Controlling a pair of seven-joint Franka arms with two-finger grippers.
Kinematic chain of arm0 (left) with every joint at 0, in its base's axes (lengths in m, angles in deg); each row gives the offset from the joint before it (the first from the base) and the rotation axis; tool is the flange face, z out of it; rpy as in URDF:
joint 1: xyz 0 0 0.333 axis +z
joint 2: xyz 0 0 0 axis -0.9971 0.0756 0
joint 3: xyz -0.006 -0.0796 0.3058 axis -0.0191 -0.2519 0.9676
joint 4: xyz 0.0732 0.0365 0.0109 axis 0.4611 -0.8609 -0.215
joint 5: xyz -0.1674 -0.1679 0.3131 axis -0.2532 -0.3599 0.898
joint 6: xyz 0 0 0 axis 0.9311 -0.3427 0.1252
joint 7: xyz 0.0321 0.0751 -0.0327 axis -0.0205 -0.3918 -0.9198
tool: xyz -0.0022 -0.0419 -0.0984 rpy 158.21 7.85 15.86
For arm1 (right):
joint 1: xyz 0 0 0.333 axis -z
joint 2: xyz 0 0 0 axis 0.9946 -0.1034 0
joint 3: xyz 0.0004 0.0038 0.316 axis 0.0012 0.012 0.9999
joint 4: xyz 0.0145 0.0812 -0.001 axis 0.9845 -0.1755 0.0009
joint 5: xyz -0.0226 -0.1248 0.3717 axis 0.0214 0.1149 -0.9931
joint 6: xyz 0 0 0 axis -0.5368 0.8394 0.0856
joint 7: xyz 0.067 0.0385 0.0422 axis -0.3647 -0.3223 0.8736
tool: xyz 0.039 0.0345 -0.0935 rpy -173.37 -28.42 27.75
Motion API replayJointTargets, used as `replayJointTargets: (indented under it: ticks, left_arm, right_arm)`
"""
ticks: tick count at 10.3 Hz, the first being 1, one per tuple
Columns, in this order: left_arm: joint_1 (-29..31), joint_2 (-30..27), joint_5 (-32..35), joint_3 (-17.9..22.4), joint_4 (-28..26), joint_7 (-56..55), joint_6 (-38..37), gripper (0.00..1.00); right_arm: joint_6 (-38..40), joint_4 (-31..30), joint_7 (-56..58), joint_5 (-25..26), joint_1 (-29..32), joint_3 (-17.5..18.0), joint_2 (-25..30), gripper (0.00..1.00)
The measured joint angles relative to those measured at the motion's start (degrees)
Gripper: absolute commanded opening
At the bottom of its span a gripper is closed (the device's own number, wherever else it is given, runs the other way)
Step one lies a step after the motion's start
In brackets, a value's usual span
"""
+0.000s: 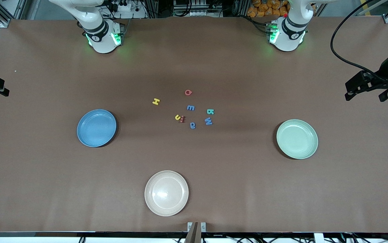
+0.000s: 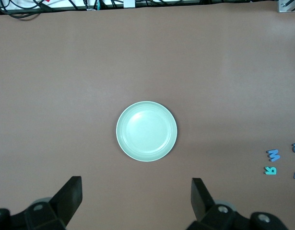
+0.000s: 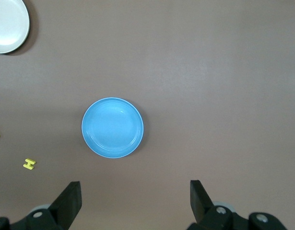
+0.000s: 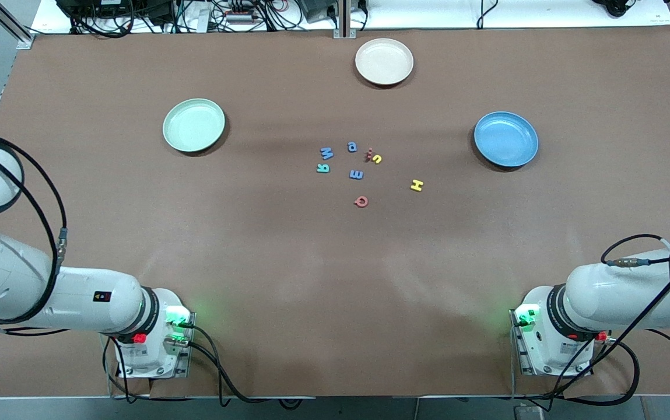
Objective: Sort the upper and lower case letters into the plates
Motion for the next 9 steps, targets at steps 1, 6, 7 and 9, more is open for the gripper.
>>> replayJointTargets:
  ticks: [1,6,7,9]
  left_arm:
    - [0.0,0.0,0.0,0.0,0.01,0.0,0.0,1.0]
    - [0.0,0.0,-0.86,0.04,0.05,-0.44,0.0,1.0]
    - [0.0,0.0,-0.92,0.05,0.06,-0.44,0.0,1.0]
    - [-0.02,0.0,-0.92,0.01,0.06,-0.44,0.0,1.0]
  right_arm:
    - [0.0,0.0,0.0,0.0,0.0,0.0,0.0,1.0]
    - [0.01,0.0,0.0,0.0,-0.01,0.0,-0.03,1.0]
    - [0.07,0.0,-0.02,0.0,-0.01,0.0,-0.03,1.0]
    - [0.1,0.0,-0.04,0.0,0.0,0.0,-0.03,1.0]
